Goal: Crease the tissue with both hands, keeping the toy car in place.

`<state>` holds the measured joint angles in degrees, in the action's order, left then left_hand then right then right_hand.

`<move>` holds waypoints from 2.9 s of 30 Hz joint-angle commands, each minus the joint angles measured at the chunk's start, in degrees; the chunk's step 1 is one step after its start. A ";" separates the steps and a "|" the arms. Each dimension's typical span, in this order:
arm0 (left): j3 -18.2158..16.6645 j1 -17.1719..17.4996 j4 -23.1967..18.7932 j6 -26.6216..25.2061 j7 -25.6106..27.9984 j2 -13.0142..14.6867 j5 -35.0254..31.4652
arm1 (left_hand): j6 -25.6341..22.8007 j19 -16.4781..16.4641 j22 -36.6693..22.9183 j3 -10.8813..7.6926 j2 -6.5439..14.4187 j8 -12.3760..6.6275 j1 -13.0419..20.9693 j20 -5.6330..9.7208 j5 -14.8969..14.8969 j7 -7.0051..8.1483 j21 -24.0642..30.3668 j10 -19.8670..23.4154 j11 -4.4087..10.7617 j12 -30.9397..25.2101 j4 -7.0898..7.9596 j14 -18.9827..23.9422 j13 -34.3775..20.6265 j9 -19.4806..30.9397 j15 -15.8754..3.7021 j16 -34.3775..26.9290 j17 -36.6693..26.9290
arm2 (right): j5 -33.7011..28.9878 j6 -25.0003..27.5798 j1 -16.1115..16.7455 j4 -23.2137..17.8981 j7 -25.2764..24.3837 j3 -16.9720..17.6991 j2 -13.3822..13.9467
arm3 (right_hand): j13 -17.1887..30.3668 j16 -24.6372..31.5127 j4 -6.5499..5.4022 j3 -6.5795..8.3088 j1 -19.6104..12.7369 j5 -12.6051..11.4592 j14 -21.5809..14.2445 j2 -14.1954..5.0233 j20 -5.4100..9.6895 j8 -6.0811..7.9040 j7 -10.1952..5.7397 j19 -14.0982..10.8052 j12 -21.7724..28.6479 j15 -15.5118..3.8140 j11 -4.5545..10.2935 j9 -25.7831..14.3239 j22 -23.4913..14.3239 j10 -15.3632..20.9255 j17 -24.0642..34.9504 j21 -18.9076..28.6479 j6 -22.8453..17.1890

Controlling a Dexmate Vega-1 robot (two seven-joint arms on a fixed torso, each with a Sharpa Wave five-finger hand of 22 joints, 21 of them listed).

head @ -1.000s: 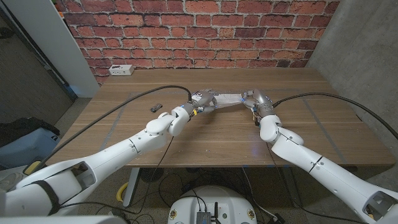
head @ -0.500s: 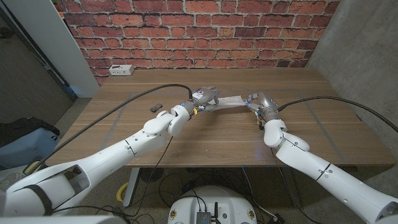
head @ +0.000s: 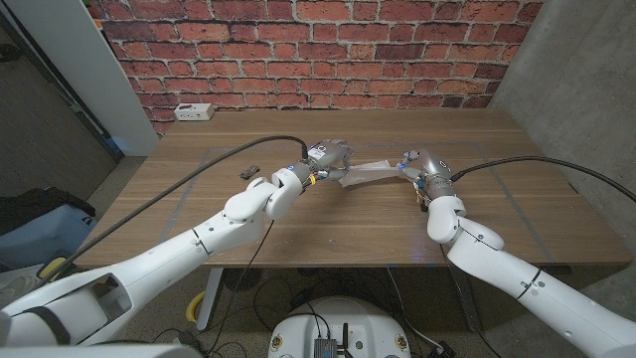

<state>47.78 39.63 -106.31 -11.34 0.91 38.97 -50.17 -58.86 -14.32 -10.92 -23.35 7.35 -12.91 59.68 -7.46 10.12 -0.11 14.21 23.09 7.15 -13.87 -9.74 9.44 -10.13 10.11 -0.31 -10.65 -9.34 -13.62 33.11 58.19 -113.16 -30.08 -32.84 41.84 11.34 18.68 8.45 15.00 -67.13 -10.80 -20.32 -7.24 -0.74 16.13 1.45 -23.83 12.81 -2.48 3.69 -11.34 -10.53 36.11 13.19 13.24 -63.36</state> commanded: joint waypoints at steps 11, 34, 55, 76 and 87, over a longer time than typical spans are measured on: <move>-1.63 2.43 -1.07 -4.22 -2.21 -0.24 -1.73 | -0.58 -0.42 -0.15 0.13 -0.32 1.04 1.24 -0.14 0.47 0.11 0.18 0.85 -0.16 0.78 -0.22 0.62 -0.07 0.11 -0.21 0.08 -0.16 | -3.60 -1.90 -5.69 3.79 4.98 -3.87 -0.32 | 0.25 0.24 -0.16 -0.15 0.25 0.12 0.54 -0.56 -0.09 0.14 4.52 0.17 -0.12 -5.63 0.17 -0.18 -0.15 -0.29 0.42 -0.34 -4.71; 2.07 -3.55 8.17 -5.57 0.18 -3.99 -5.30 | 1.24 -0.59 -0.24 1.00 0.25 2.45 0.79 -0.40 0.15 2.80 0.16 0.44 -0.27 1.81 0.84 1.14 -0.16 0.25 -0.24 0.09 -0.26 | -5.56 -2.27 -10.95 10.67 7.45 -6.34 -2.84 | 0.30 0.42 -0.20 -0.31 0.31 0.08 0.42 -0.69 -0.11 -0.09 4.31 0.06 -0.23 -5.60 0.17 -0.33 -0.15 -0.20 0.56 -0.28 -4.26; 5.00 -7.23 14.29 -8.76 1.92 -6.51 -5.87 | 1.33 -1.02 -0.30 1.70 0.44 2.43 0.29 -0.18 0.01 3.01 0.29 1.19 -0.01 1.86 1.06 2.28 -0.21 0.32 -0.79 -0.04 -0.23 | -9.24 -6.20 -17.29 18.32 8.02 -10.36 -5.69 | 0.39 0.68 -0.81 -0.75 1.16 0.03 0.46 -1.10 0.22 -0.89 3.00 -0.30 -0.58 -5.96 0.19 -0.51 -0.16 -0.83 0.91 -0.12 -2.17; 5.68 -7.97 16.76 -13.27 5.03 -8.15 -3.10 | 2.81 -2.05 -0.44 2.09 1.00 2.72 0.33 -0.03 0.11 2.05 0.72 2.08 -1.28 1.90 1.05 4.25 -0.27 0.42 -0.25 -0.18 -0.21 | -12.07 -8.20 -21.33 22.43 9.34 -12.76 -7.94 | 0.48 1.00 -0.93 -0.92 1.27 -0.10 0.36 -1.60 0.05 -2.04 1.59 -0.56 -0.90 -5.84 0.37 -0.50 -0.17 -1.63 1.24 -0.01 0.51; 5.34 -7.56 17.55 -16.56 7.69 -9.53 -0.82 | 3.34 -4.41 -0.66 2.43 1.41 2.59 -0.24 0.73 0.15 1.60 1.83 4.45 -1.75 1.27 1.36 7.84 -0.32 0.43 -0.10 -0.79 -0.34 | -12.86 -9.27 -22.42 23.29 10.19 -13.35 -8.37 | 0.55 1.15 -0.97 -0.82 1.12 -0.07 0.63 -2.23 0.07 -3.65 -0.41 -0.51 -1.42 -5.71 0.73 -0.43 -0.19 -3.48 1.57 -0.02 4.24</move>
<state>53.27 31.88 -89.86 -24.89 6.17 30.86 -53.02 -55.45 -17.92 -11.35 -21.21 8.18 -10.36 59.42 -6.74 10.12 1.64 15.52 26.75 5.45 -12.17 -8.38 16.34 -10.28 10.27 -0.41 -11.10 -9.47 -25.45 24.93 37.07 -91.03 -20.81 -45.43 34.05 11.59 19.51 7.63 14.09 -65.31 -10.86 -19.84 -9.27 -0.73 12.82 1.07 -23.85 11.45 -2.36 4.28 -11.67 -10.53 33.01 14.53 12.85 -59.68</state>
